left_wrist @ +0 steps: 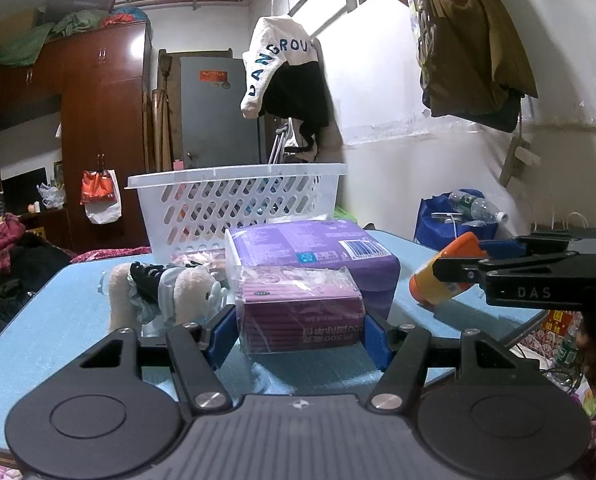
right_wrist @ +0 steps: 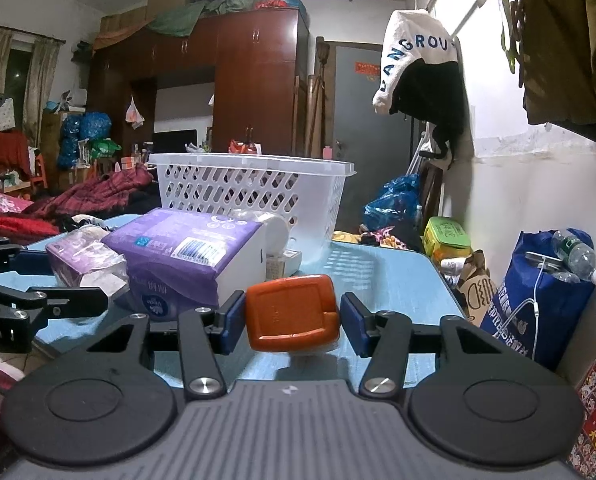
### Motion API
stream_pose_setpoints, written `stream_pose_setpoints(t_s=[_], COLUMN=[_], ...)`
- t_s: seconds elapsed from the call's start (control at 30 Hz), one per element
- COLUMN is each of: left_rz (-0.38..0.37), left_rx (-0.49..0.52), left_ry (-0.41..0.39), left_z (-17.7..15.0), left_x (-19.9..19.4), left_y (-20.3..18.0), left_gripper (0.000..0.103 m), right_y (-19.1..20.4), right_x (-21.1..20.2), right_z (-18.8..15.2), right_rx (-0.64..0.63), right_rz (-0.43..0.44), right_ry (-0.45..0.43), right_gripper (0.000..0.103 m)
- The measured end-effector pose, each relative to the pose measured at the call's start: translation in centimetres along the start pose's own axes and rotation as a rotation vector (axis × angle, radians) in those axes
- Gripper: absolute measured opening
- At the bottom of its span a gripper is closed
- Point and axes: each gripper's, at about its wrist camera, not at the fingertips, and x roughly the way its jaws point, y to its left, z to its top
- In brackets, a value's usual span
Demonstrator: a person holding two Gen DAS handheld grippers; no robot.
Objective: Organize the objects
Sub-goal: 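Lift both held items and carry them over the white basket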
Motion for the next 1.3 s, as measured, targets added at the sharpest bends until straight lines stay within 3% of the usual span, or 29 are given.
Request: stream_pose_setpoints(t_s=[0.47, 0.67, 0.8, 0.9, 1.07, 1.17, 1.3], left_rz=[0.002, 0.014, 0.036, 0.066, 0.090, 0.082, 0.065], left_rx=[-0.049, -0.054, -0.057, -0.076, -0.170, -0.171, -0.178], left_ry=[-0.050, -0.115, -0.108, -0.056, 0.162, 0.275, 0.328], left_z=[2.6, 7.5, 13.0, 16.8, 18.9, 18.4, 17.3], left_x=[-0.6, 0.2, 3.7, 8.5, 18.7, 22.5, 24.3], left_y=[2.5, 4.6, 6.5, 8.6, 13.2, 14.0, 14.4], left_gripper=[0.068, 0.068, 0.068, 0.068, 0.068, 0.068, 0.068], right_y=[-0.5, -0.6, 0.2, 0.8, 1.0, 1.0, 0.7], right_x=[0.2, 0.4, 2.8, 6.7, 14.8, 19.1, 22.7], right_z=[3.2, 7.6, 12.1, 15.3, 17.6, 16.6, 14.4], right_rx=[-0.029, -0.050, -0.070, -0.056, -0.031, -0.029, 0.007], right_rz=[0.007, 0.003, 0.001, 0.025, 0.034, 0.028, 0.043], right_ry=[-0.040, -0.091, -0.117, -0.106, -0.022, 0.096, 0.217], right_gripper=[0.054, 0.054, 0.054, 0.054, 0.054, 0.054, 0.054])
